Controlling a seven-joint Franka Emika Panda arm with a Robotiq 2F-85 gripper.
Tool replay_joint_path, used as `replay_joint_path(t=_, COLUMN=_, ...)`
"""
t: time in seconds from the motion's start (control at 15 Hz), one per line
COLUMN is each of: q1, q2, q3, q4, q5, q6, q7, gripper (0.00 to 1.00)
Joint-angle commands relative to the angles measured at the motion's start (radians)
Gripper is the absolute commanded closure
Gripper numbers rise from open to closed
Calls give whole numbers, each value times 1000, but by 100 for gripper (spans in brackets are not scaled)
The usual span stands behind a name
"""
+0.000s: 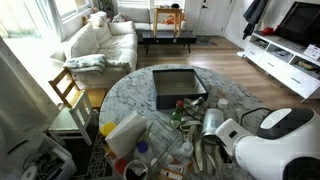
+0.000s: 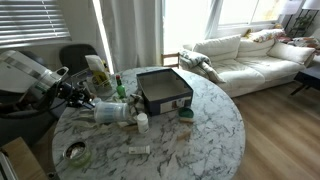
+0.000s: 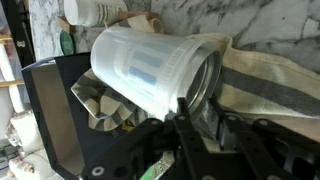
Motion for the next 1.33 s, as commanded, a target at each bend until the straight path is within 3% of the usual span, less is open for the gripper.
replay_joint_path(t=0.0, q1=-6, q2=15, q3=-21, q4=0, q5=-78, q6=19, q7=72, gripper=43)
replay_joint_path(t=0.13, q1=-7, q2=19, q3=-29, q4=1, q5=-105, q6=22, q7=99, gripper=29)
replay_joint_path(t=0.2, q1=-7, q2=22, q3=-32, q4=2, q5=-116, q6=23, q7=109, gripper=29)
replay_joint_path(t=0.33, q1=-7, q2=29, q3=-37, q4=5, q5=-141, q6=26, q7=135, gripper=51)
replay_joint_path(t=0.73, q1=-9, q2=46, q3=-47, q4=11, q5=-193, q6=26, q7=191, gripper=98)
replay_joint_path(t=1.27, q1=-30, q2=19, q3=-80, q4=17, q5=-176, q6=26, q7=169, gripper=100)
